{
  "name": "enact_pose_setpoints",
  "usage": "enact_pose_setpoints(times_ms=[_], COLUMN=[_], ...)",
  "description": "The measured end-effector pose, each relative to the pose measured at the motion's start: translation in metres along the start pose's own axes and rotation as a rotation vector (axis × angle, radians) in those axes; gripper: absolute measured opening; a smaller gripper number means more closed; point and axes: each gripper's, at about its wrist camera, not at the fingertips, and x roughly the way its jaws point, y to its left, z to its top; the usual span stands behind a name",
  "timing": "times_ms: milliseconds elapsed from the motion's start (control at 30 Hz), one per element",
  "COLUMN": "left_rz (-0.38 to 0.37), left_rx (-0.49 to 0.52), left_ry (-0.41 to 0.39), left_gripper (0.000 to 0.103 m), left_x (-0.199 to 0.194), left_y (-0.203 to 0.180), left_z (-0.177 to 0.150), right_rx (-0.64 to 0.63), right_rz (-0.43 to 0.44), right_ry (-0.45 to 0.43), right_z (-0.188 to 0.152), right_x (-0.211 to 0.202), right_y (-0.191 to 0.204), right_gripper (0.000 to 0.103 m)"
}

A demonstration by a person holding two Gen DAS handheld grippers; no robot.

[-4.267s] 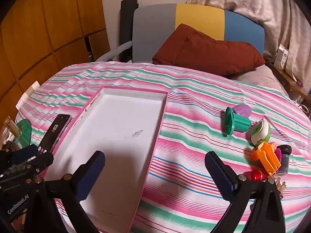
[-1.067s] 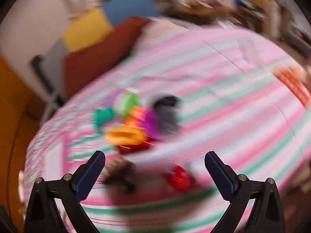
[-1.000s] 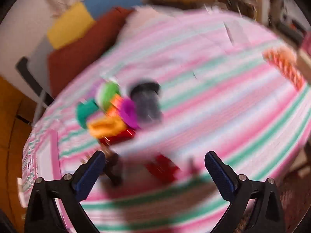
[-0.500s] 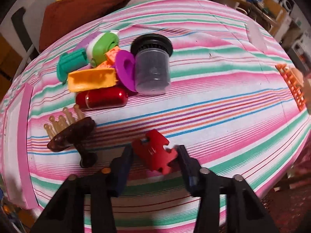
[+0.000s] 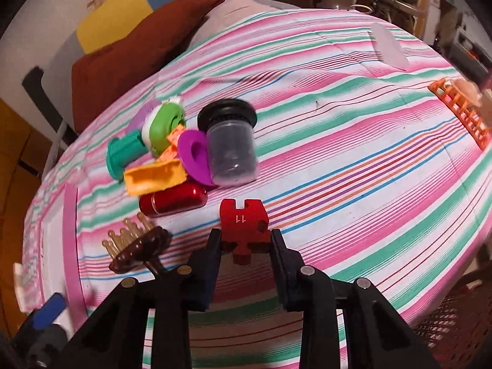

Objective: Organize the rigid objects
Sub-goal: 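Grasp the brown comb with the left gripper while the right gripper holds the red piece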

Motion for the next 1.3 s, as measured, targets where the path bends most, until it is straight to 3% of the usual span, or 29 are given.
enact_pose_setpoints(times_ms=[400,467,600,767,1300], left_rz=[0.092,0.073,0.028,0.051,-0.034], left_rx=[0.175,0.189,0.157,0.152,-0.096], left_ry=[-0.002,-0.027,-0.033,-0.048,-0.146], left_gripper=[0.065,0.050,0.050,0.049,0.049], left_x=[0.070,0.071,0.071,0.062,-0.004], left_y=[-0.023,-0.021,-0.012,-0.009,0.040], left_z=[0.017,0.017,0.018,0.013,0.004], right_rx=[0.085,0.079,0.078,0.075,0.029], right_rz=[0.023,0.025,0.024,0.023,0.053], right_ry=[-0.019,-0.017,-0.011,-0.013,-0.040], right_z=[0.005,0.005,0.005,0.005,0.001], right_x=[0.008,0.008,0.011,0.013,0.008], right_y=[-0.016,-0.014,-0.012,-0.008,0.003], right_gripper=[0.031,0.032,0.031,0.032,0.032])
